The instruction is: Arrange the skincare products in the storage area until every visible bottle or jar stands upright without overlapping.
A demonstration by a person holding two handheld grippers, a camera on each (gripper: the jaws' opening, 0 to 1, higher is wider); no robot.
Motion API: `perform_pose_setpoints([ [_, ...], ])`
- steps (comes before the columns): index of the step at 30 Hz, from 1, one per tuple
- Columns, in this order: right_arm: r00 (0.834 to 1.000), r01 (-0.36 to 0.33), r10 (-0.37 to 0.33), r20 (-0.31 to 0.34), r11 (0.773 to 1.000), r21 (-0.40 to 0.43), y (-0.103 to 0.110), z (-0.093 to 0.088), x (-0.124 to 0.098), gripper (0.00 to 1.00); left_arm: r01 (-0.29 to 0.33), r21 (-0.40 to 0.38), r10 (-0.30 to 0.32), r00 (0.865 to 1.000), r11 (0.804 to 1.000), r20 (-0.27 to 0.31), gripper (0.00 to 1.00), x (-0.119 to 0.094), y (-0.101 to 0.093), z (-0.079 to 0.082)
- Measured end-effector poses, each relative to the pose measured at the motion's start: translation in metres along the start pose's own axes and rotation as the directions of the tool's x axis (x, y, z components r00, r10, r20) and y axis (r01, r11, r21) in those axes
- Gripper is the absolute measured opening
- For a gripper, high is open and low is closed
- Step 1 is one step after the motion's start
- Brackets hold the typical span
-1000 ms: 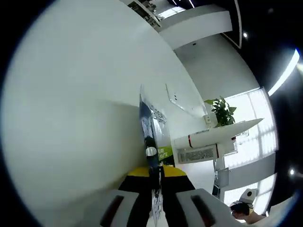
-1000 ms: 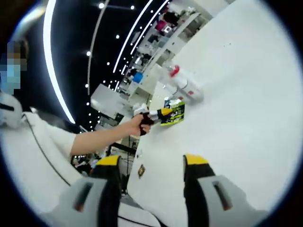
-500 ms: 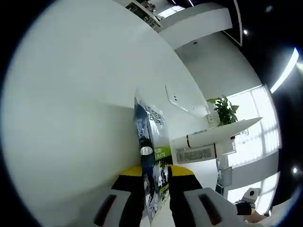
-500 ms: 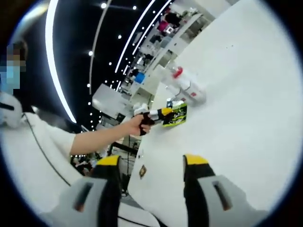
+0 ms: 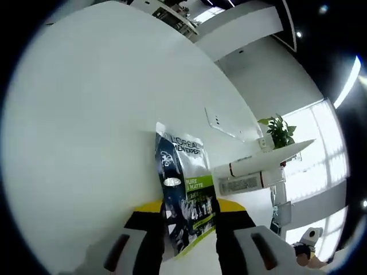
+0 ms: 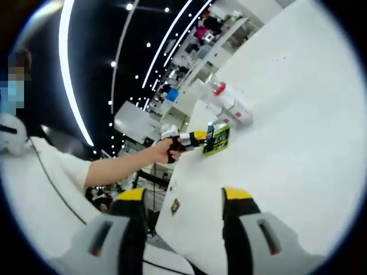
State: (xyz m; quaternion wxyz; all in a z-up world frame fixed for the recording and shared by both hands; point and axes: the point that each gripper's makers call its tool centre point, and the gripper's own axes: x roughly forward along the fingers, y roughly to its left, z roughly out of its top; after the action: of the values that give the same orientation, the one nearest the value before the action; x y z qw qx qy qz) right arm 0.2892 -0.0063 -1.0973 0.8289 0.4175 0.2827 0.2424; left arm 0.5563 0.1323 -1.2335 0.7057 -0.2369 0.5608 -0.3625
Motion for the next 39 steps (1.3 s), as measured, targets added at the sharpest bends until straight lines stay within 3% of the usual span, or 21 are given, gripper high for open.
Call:
perform_pose_setpoints([
  [7,1.0,-0.005,0.005,0.009,1.0,-0.009,0.005,-0.003,-0.006,0.51,-0.039,0.053,0.038,0.999,0.998,0.014,0.51,-0.012,0.003,-0.003],
  [13,1.0,-0.027,0.027,0.004,0.999,-0.029,0.015,-0.011,-0.006,0.51,-0.037,0.142,0.033,0.999,0.989,0.034,0.55,-0.037,-0.01,-0.021],
  [19,0.997,-0.077,0.075,-0.028,0.995,-0.063,0.029,-0.022,-0.001,0.51,-0.091,0.274,0.079,0.995,0.957,0.054,0.59,-0.079,-0.008,-0.053],
  [22,0.992,-0.115,0.111,-0.058,0.991,-0.066,0.038,-0.031,0.006,0.51,-0.143,0.332,0.132,0.99,0.933,0.054,0.63,-0.101,-0.001,-0.072],
  [25,0.986,-0.144,0.136,-0.094,0.986,-0.081,0.046,-0.038,0.012,0.51,-0.225,0.394,0.214,0.974,0.891,0.071,0.66,-0.134,0.017,-0.104],
  [28,0.981,-0.169,0.159,-0.11,0.982,-0.085,0.054,-0.046,0.022,0.51,-0.289,0.403,0.281,0.956,0.868,0.081,0.68,-0.154,0.037,-0.128],
  [31,0.976,-0.188,0.176,-0.127,0.979,-0.082,0.058,-0.056,0.03,0.51,-0.351,0.443,0.356,0.931,0.825,0.074,0.68,-0.174,0.058,-0.167],
  [36,0.959,-0.231,0.215,-0.184,0.97,-0.071,0.071,-0.078,0.045,0.51,-0.411,0.461,0.427,0.901,0.787,0.074,0.68,-0.186,0.069,-0.204],
  [39,0.952,-0.247,0.228,-0.204,0.966,-0.077,0.08,-0.082,0.051,0.51,-0.459,0.495,0.5,0.864,0.737,0.057,0.68,-0.189,0.082,-0.225],
])
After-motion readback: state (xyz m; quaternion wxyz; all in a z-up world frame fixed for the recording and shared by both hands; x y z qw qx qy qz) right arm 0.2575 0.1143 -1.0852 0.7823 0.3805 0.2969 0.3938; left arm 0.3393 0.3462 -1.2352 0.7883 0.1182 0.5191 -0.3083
